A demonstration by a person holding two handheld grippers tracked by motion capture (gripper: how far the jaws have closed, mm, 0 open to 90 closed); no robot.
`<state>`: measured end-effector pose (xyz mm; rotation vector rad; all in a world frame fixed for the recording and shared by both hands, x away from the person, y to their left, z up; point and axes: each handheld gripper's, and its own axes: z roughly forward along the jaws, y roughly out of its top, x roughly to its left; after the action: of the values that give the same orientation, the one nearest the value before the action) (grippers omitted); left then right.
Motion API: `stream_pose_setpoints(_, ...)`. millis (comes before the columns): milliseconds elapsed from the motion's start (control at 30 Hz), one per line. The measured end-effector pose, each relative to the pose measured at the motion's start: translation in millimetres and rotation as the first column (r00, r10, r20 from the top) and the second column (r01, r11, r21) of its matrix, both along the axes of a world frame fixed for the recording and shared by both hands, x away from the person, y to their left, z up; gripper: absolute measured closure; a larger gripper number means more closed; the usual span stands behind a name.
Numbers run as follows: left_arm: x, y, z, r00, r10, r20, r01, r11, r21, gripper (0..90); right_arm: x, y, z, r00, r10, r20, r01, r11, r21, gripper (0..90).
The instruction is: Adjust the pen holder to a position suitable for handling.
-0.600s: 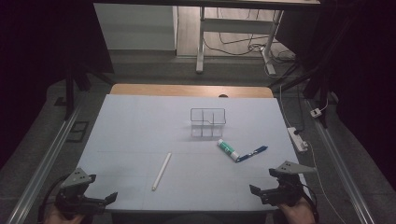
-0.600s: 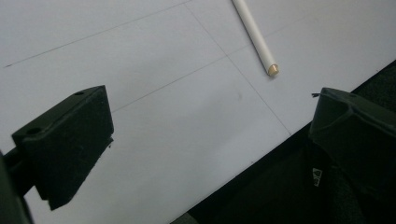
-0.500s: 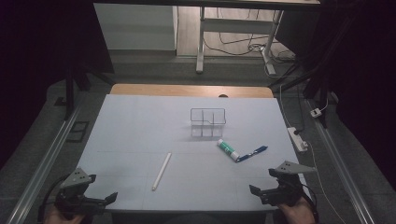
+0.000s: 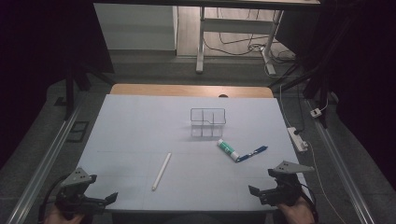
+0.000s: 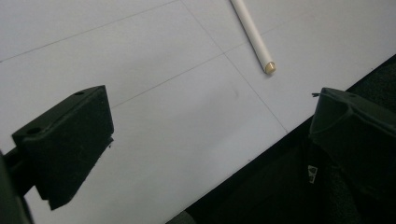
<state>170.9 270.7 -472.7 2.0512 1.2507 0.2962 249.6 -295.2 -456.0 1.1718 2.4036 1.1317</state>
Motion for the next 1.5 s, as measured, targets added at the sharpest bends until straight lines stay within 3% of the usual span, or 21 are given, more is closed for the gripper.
stream_pose_setpoints(300,0.7,-0.2,-0.3,1.0000,-0.006,-0.007,0.006,1.0000,-0.002,0.0,-0.2,2.4,0.4,0.9999,0.012,0.001,-0.012,1.000,-0.018,0.0)
stream_pose_setpoints(400,1.0,0.4,-0.4,0.9999,-0.006,-0.010,0.006,1.0000,-0.007,0.0,-0.6,5.0,1.6,0.9990,0.019,0.041,-0.018,1.000,-0.016,0.0)
stream_pose_setpoints(667,1.5,1.0,-0.5,0.9999,-0.009,-0.014,0.009,0.9999,-0.013,0.0,3.0,13.9,1.7,0.9980,0.045,0.045,-0.043,0.998,-0.035,0.0)
stream_pose_setpoints(867,1.3,1.8,-0.5,0.9999,-0.005,-0.013,0.005,0.9998,-0.020,0.0,7.9,23.0,3.8,0.9946,0.074,0.072,-0.073,0.997,-0.017,0.0)
stream_pose_setpoints(1033,0.9,1.7,-0.2,1.0000,0.002,-0.007,-0.002,0.9999,-0.014,0.0,12.1,30.3,3.4,0.9945,0.081,0.067,-0.080,0.997,-0.014,0.0)
stream_pose_setpoints(1200,0.5,2.9,0.0,0.9999,0.012,-0.005,-0.012,0.9997,-0.022,0.0,20.3,38.3,-0.1,0.9952,0.094,0.026,-0.094,0.996,0.002,0.0)
stream_pose_setpoints(1400,1.1,2.9,-0.2,0.9999,0.009,-0.008,-0.009,0.9997,-0.024,0.0,26.6,43.5,-0.9,0.9942,0.100,0.040,-0.100,0.995,0.002,0.0)
stream_pose_setpoints(1500,1.7,3.1,-0.4,0.9999,0.005,-0.013,-0.005,0.9996,-0.028,0.0,31.6,45.8,-0.5,0.9933,0.108,0.040,-0.110,0.993,0.033,0.0)
